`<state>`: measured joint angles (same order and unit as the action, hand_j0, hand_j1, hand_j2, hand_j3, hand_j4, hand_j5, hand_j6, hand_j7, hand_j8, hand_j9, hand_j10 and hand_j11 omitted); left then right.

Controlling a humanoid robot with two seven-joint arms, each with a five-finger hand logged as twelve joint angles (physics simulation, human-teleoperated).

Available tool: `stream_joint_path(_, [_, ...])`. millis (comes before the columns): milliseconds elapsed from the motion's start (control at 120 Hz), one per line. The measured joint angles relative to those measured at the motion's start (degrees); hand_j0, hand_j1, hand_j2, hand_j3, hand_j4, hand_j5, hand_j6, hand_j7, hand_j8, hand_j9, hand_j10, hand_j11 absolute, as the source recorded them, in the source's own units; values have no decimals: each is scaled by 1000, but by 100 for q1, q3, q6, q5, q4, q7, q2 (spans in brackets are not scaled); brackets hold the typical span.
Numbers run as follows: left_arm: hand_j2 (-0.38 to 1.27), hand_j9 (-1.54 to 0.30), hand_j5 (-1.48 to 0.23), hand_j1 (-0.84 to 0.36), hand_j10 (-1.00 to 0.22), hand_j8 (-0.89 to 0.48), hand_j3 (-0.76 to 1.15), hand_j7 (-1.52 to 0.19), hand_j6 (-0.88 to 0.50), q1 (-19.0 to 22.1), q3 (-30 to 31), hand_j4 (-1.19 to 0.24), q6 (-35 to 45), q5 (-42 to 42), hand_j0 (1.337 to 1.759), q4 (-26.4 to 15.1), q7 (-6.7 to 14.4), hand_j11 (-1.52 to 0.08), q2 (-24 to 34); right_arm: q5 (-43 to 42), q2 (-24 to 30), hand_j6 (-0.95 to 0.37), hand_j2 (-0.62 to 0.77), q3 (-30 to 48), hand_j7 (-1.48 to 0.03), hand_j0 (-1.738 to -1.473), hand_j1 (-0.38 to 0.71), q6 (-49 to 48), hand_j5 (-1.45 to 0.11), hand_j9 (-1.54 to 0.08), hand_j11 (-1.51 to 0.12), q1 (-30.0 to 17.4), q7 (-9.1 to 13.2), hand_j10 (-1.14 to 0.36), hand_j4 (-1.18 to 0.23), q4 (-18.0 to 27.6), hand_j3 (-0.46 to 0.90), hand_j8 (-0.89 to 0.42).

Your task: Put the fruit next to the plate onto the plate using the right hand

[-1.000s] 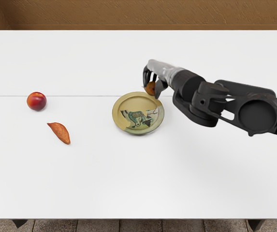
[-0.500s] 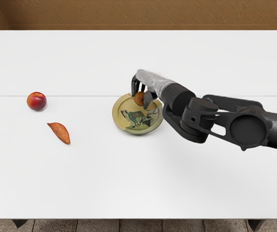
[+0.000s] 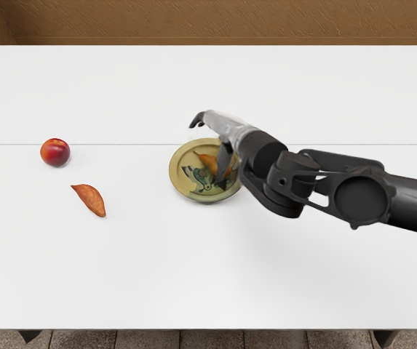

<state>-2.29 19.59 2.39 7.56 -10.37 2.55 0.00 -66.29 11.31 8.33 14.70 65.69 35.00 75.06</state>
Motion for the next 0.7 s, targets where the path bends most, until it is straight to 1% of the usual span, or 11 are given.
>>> stream_joint_path(58, [0, 0, 0, 349, 0, 0, 0, 0, 0, 2, 0, 0, 1, 0, 1658, 0, 0, 0, 0, 310, 207, -143, 131, 198, -305, -1658, -142, -240, -327, -317, -318, 10, 0, -230, -226, 84, 0, -119])
stream_joint_path(183, [0, 0, 0, 349, 0, 0, 0, 0, 0, 0, 0, 0, 2, 0, 1658, 0, 0, 0, 0, 1271, 834, -95, 68, 1000, -186, -1658, -218, -1743, -198, -193, -193, 7, 0, -141, -139, 159, 0, -82])
stream_joint_path(258, [0, 0, 0, 349, 0, 0, 0, 0, 0, 0, 0, 0, 0, 0, 1658, 0, 0, 0, 0, 1749, 1211, -77, 45, 1303, -143, -1658, -246, -2495, -151, -147, -148, -3, 0, -109, -108, 177, 0, -68])
stream_joint_path(383, [0, 0, 0, 349, 0, 0, 0, 0, 0, 0, 0, 0, 1, 0, 1658, 0, 0, 0, 0, 2349, 1822, -59, 22, 1512, -98, -1658, -274, -3383, -103, -101, -101, -10, -6, -76, -75, 190, 0, -54])
stream_joint_path(517, [0, 0, 0, 349, 0, 0, 0, 0, 0, 0, 0, 0, 0, 0, 1658, 0, 0, 0, 0, 2786, 2390, -48, 9, 1661, -72, -1658, -291, -4161, -75, -73, -74, -22, -174, -56, -56, 193, 0, -45])
stream_joint_path(583, [0, 0, 0, 349, 0, 0, 0, 0, 0, 0, 0, 0, 0, 0, 1658, 0, 0, 0, 0, 2876, 2576, -45, 4, 1775, -65, -1658, -296, -4458, -66, -66, -66, -32, -233, -51, -51, 193, 0, -43])
stream_joint_path(700, [0, 0, 0, 349, 0, 0, 0, 0, 0, 0, -10, 0, 0, 0, 1658, -12, 0, 0, 0, 3006, 2751, -42, 0, 1868, -56, -1658, -301, -4747, -57, -57, -57, -50, -350, -44, -45, 192, 0, -40])
